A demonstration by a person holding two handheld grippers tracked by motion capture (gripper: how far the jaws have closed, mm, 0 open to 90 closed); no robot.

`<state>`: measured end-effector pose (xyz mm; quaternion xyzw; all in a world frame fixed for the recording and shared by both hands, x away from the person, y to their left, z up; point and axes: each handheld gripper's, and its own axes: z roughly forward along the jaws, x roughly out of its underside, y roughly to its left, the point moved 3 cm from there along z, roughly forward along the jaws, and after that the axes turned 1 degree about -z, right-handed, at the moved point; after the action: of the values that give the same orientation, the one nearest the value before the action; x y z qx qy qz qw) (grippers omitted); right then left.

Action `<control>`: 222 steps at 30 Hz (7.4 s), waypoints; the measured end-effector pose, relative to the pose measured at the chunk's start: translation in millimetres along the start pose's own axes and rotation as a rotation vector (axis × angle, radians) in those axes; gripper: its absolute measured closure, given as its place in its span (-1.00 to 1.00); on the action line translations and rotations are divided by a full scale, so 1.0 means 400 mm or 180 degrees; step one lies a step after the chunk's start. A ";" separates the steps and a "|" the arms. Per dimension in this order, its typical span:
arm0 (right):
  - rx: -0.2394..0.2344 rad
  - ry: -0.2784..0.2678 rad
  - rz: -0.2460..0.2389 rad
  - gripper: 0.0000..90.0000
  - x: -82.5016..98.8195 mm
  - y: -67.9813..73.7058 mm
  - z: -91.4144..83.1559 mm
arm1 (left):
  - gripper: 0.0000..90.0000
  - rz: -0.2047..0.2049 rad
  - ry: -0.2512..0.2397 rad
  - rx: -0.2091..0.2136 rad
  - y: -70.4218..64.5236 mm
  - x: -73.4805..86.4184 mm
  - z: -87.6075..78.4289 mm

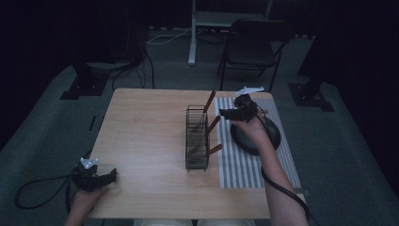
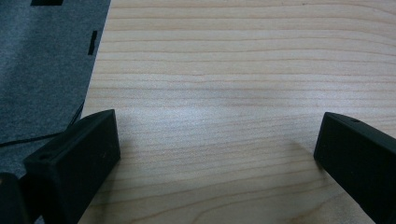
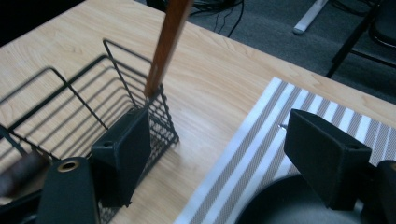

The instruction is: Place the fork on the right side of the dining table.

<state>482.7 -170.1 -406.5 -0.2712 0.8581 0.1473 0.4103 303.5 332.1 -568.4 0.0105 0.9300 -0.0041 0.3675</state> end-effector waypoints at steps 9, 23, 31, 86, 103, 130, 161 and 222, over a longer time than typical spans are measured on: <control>-0.0016 -0.0076 0.0070 -0.42 -0.057 0.016 0.023 | -0.98 0.0001 -0.0001 0.0000 0.000 0.000 0.000; -0.0163 -0.0049 0.0159 -0.07 -0.125 0.031 0.065 | -0.98 0.0005 -0.0001 0.0005 0.000 0.000 0.000; -0.0217 0.0047 0.0047 0.33 -0.141 0.043 0.093 | -0.98 0.0014 -0.0001 0.0008 0.000 0.000 0.000; -0.0528 -0.0730 -0.0145 0.79 -0.154 0.105 -0.226 | -0.99 0.0017 -0.0002 0.0007 0.000 0.000 0.000; -0.0162 -0.0715 0.0049 0.79 -0.055 0.033 -0.316 | -0.99 0.0017 0.0000 0.0007 0.000 0.000 0.000; -0.0021 -0.0644 0.0517 0.79 0.244 0.053 -0.371 | -0.99 0.0014 -0.0001 0.0008 0.000 0.000 0.000; 0.0202 -0.0513 0.1012 0.65 0.417 0.038 -0.376 | -0.98 0.0014 -0.0001 0.0008 0.000 0.000 0.000; 0.0319 -0.0083 0.1628 0.00 0.666 -0.191 -0.272 | -0.98 0.0000 -0.0002 -0.0006 -0.001 0.001 -0.001</control>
<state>322.2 -375.4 -550.1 -0.0228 0.8997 0.2070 0.3836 303.2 331.6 -568.4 0.0102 0.9298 -0.0031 0.3678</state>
